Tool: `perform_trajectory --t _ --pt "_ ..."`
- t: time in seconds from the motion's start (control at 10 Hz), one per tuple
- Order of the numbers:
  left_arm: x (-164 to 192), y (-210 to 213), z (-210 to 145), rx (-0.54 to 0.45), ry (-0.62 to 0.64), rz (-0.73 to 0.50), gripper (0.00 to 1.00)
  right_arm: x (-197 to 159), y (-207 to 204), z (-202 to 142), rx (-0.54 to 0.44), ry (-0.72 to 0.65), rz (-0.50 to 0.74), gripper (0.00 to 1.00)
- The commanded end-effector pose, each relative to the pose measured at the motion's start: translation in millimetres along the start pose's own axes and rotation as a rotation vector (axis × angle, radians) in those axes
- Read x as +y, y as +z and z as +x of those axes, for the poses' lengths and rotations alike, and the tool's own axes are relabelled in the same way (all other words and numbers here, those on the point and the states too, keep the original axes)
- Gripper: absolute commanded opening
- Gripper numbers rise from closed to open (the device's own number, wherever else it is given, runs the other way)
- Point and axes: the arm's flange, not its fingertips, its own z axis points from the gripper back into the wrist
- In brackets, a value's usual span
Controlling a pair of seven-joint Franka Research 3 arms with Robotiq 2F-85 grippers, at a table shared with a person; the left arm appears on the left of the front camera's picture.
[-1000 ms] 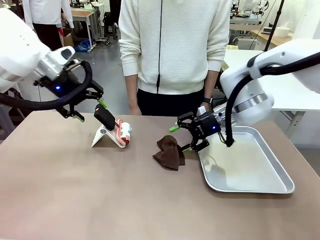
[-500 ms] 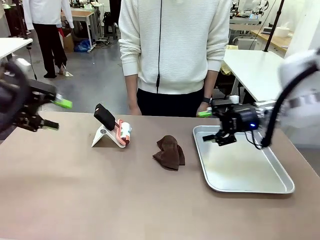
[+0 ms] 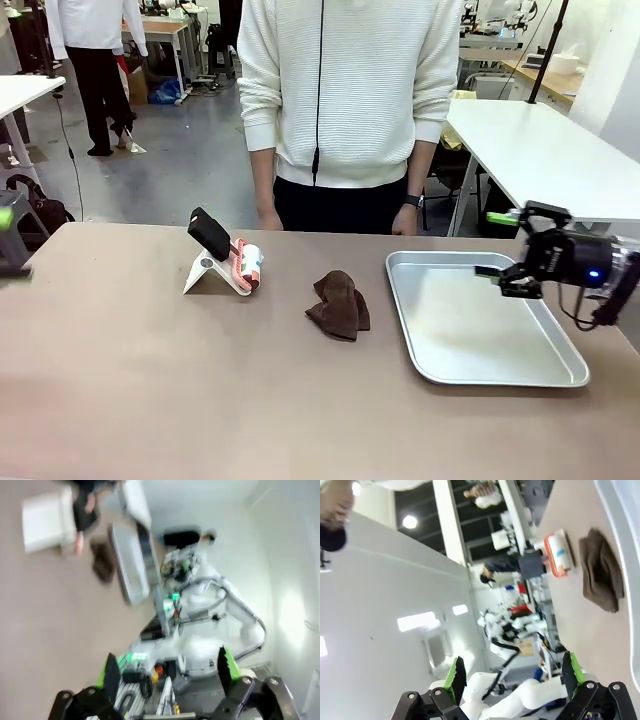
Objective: Clean the surface of the table.
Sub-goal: Return the Lint Roller and towel to their original positions.
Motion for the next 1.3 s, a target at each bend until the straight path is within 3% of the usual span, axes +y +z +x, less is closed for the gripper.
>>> perform_trajectory --t 0.0,0.2,0.4,0.5,0.6,1.2 --pt "33 10 -4 0.091 -0.013 0.096 1.00 -34 45 -57 -0.076 0.025 0.100 1.00" --pt "46 19 5 0.059 -0.020 0.066 1.00 -39 77 -52 -0.191 0.028 0.099 1.00" --pt "46 18 17 0.034 0.021 0.062 1.00 -44 79 -45 -0.310 0.050 0.051 1.00" --pt "50 18 -1 0.067 0.016 0.075 1.00 -47 61 -46 -0.307 0.099 -0.041 1.00" --pt "50 18 -1 0.067 0.016 0.075 1.00 -35 106 23 -0.251 0.005 0.083 1.00" --pt "50 18 -1 0.067 0.016 0.075 1.00 -35 106 23 -0.251 0.005 0.083 1.00"
